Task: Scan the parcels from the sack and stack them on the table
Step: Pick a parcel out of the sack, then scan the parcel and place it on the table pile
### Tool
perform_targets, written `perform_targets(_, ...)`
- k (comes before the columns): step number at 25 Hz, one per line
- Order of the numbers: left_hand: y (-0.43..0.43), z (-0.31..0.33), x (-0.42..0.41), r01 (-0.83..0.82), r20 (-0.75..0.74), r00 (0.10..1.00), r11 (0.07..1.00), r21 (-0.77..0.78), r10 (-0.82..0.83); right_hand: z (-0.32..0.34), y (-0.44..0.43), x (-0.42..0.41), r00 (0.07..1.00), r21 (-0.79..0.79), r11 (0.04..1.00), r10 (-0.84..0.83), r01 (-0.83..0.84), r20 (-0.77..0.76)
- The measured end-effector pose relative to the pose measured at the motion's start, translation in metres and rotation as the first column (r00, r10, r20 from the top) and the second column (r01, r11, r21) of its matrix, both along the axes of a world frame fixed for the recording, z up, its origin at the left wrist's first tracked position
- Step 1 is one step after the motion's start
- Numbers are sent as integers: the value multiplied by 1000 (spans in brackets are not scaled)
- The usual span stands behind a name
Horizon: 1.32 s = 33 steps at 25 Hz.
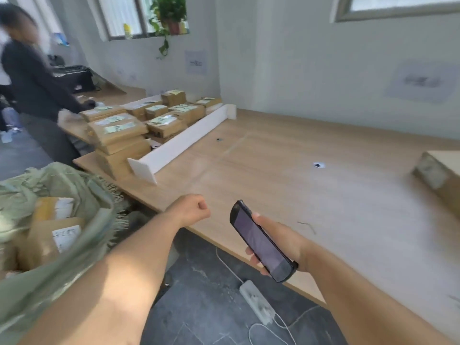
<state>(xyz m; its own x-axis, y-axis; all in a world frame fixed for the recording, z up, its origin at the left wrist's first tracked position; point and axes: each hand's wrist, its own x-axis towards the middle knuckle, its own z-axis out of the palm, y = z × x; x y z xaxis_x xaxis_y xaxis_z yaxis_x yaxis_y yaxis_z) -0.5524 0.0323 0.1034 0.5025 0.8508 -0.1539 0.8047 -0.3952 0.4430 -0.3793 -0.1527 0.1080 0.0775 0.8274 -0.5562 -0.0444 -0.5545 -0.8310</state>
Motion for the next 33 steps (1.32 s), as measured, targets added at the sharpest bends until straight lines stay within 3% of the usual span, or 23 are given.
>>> perform_targets(9,-103,-13,202,388,-62,920,922,9,-387,-4,-146,130,942,54,942,-334,332,27)
perform_targets(18,-187,-33,381,665,45,747,744,-57,-664,-4,-267,204,714,35,714,-700,699,22)
perform_targets(23,-289,-27,466,816,23,577,575,-67,-816,-6,-361,241,566,35,566,-824,824,11)
perform_targets(27,-387,-20,538,922,-128,387,382,62,-913,-8,-438,280,469,45,468,-883,882,-8)
perform_targets(33,-517,-41,612,986,-224,164,158,46,-961,-18,-531,331,327,-3,327,-944,945,-49)
